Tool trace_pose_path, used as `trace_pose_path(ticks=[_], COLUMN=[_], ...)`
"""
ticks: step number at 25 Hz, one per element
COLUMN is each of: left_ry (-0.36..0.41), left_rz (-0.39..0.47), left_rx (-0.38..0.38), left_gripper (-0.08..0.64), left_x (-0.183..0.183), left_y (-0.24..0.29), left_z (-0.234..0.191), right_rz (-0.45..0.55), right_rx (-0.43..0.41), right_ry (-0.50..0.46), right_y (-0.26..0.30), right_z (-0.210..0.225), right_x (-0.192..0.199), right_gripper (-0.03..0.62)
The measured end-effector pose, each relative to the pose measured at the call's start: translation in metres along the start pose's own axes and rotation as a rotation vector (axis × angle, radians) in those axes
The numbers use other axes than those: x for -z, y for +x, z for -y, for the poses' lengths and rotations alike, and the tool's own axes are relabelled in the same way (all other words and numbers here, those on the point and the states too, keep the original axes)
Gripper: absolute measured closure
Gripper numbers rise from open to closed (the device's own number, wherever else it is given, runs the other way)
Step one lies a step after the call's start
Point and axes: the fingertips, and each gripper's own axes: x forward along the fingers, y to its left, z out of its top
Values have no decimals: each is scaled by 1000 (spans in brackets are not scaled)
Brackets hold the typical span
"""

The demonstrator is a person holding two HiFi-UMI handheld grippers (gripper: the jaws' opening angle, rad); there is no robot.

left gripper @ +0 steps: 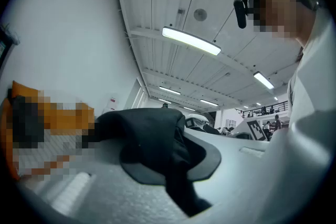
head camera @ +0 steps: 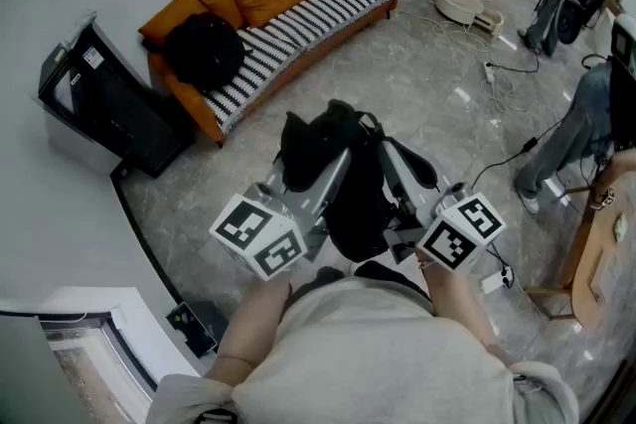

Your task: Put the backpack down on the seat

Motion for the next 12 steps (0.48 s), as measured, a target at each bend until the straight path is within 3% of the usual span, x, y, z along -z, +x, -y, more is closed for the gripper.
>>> trace_pose_path(ticks=[7, 12], left_ry=[-46, -37], left_rz=[82, 60], left_rx=[-99, -131], left_gripper=[515, 515], left_x=[-18, -15], left_y=[-26, -37], left_z=[-35, -47], right_rz=[-75, -82], right_rx=[-36, -42], right_ry=[-9, -8], right_y=[13, 23], right_z=[-15, -21], right_x=[25, 25], right_gripper=[589, 589])
